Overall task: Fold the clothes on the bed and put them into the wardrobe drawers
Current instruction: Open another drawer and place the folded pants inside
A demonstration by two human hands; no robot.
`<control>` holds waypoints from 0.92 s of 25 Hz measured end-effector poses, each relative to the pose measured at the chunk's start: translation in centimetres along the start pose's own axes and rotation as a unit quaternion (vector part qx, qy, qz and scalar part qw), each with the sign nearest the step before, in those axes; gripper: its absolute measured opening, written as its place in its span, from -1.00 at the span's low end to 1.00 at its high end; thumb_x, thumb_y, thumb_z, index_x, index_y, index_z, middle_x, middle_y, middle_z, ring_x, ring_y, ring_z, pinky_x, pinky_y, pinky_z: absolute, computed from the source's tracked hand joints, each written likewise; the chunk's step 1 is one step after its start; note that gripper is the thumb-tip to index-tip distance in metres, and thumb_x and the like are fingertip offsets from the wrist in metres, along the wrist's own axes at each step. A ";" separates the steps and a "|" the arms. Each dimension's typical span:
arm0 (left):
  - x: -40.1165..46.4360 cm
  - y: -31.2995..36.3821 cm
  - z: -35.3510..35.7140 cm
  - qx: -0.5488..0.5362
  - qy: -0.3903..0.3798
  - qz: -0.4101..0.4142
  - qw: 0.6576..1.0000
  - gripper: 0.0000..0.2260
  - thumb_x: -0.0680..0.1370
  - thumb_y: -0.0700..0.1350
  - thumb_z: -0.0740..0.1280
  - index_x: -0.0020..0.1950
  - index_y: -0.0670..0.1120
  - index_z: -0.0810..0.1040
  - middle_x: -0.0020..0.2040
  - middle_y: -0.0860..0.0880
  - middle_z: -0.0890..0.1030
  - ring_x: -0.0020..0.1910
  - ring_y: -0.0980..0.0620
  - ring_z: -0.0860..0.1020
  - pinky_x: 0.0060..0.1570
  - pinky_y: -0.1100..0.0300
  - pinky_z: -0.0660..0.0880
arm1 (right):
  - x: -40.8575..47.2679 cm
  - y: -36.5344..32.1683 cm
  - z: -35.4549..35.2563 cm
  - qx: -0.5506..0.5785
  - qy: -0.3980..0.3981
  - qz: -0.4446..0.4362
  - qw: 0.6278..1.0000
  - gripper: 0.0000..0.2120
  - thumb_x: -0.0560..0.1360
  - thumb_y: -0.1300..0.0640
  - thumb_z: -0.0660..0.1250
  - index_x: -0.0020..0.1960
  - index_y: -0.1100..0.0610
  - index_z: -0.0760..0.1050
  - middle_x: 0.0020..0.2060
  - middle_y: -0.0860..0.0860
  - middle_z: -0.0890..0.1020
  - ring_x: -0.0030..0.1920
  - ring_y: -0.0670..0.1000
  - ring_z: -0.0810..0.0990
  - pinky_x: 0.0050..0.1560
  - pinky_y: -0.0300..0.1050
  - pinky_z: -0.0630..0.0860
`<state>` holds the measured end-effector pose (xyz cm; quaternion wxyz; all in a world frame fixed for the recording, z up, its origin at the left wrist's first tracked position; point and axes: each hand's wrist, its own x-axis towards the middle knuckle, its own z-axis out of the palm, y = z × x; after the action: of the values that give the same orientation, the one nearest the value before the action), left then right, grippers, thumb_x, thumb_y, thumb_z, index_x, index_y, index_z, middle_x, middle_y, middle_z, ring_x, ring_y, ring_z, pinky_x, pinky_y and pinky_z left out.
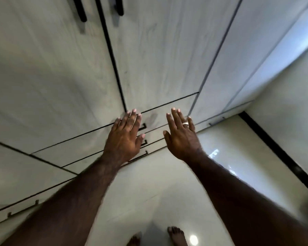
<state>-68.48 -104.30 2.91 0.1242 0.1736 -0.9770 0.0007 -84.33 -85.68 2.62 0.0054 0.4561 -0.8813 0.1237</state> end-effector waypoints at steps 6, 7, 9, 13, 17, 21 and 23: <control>-0.3 9.5 -8.3 -0.102 0.020 0.121 0.987 -0.38 0.66 0.09 0.18 0.68 -0.13 0.21 0.69 -0.14 0.20 0.67 -0.16 0.18 0.58 -0.25 0.18 | -12.1 -0.9 -11.0 -0.024 0.094 0.147 0.984 -0.37 0.69 -0.08 0.11 0.68 0.15 0.13 0.69 0.14 0.12 0.69 0.14 0.06 0.60 0.32 0.11; -0.5 12.3 -11.1 -0.112 0.039 0.162 0.980 -0.38 0.66 0.08 0.18 0.69 -0.13 0.20 0.69 -0.14 0.19 0.67 -0.16 0.17 0.58 -0.25 0.18 | -15.6 -0.8 -14.1 -0.039 0.118 0.185 0.975 -0.38 0.69 -0.07 0.11 0.68 0.14 0.12 0.69 0.13 0.11 0.69 0.13 0.04 0.60 0.32 0.10; -0.2 14.9 -13.5 -0.133 0.036 0.193 0.971 -0.38 0.67 0.08 0.16 0.70 -0.13 0.18 0.70 -0.13 0.19 0.68 -0.14 0.15 0.59 -0.25 0.17 | -19.2 -0.3 -16.6 -0.046 0.127 0.216 0.967 -0.37 0.70 -0.05 0.10 0.70 0.13 0.07 0.70 0.11 0.06 0.70 0.10 -0.02 0.61 0.33 0.07; 0.1 23.7 -20.3 -0.175 0.077 0.307 0.932 -0.38 0.68 0.04 0.21 0.69 -0.15 0.19 0.69 -0.14 0.20 0.67 -0.15 0.19 0.59 -0.24 0.15 | -28.9 1.1 -24.0 -0.075 0.162 0.322 0.930 -0.36 0.69 -0.04 0.10 0.71 0.12 0.04 0.71 0.09 0.02 0.70 0.08 -0.05 0.63 0.31 0.00; -2.4 35.2 -26.3 -0.210 0.106 0.429 0.872 -0.40 0.68 0.03 0.21 0.68 -0.17 0.21 0.68 -0.16 0.23 0.67 -0.16 0.19 0.59 -0.25 0.17 | -39.5 1.7 -29.4 -0.122 0.224 0.408 0.876 -0.35 0.67 -0.02 0.16 0.70 0.14 0.09 0.70 0.11 0.08 0.69 0.12 0.03 0.62 0.34 0.05; -6.2 45.6 -29.4 -0.224 0.141 0.533 0.804 -0.40 0.65 0.00 0.25 0.64 -0.23 0.28 0.64 -0.22 0.30 0.63 -0.22 0.27 0.53 -0.31 0.24 | -48.7 2.5 -33.1 -0.138 0.259 0.480 0.826 -0.36 0.71 -0.06 0.08 0.71 0.11 0.01 0.70 0.09 0.04 0.70 0.11 -0.04 0.63 0.33 -0.01; -8.8 51.8 -31.1 -0.237 0.130 0.570 0.776 -0.42 0.67 0.02 0.20 0.64 -0.22 0.29 0.64 -0.21 0.30 0.63 -0.22 0.28 0.55 -0.30 0.22 | -54.4 3.1 -35.2 -0.140 0.270 0.512 0.803 -0.38 0.72 -0.09 0.03 0.72 0.08 -0.01 0.71 0.07 0.00 0.70 0.12 -0.07 0.64 0.32 -0.05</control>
<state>-70.57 -51.30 33.05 0.2636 -0.4519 -0.8410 -0.1377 -58.70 -32.48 29.47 0.2431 -0.1191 -0.9573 0.1017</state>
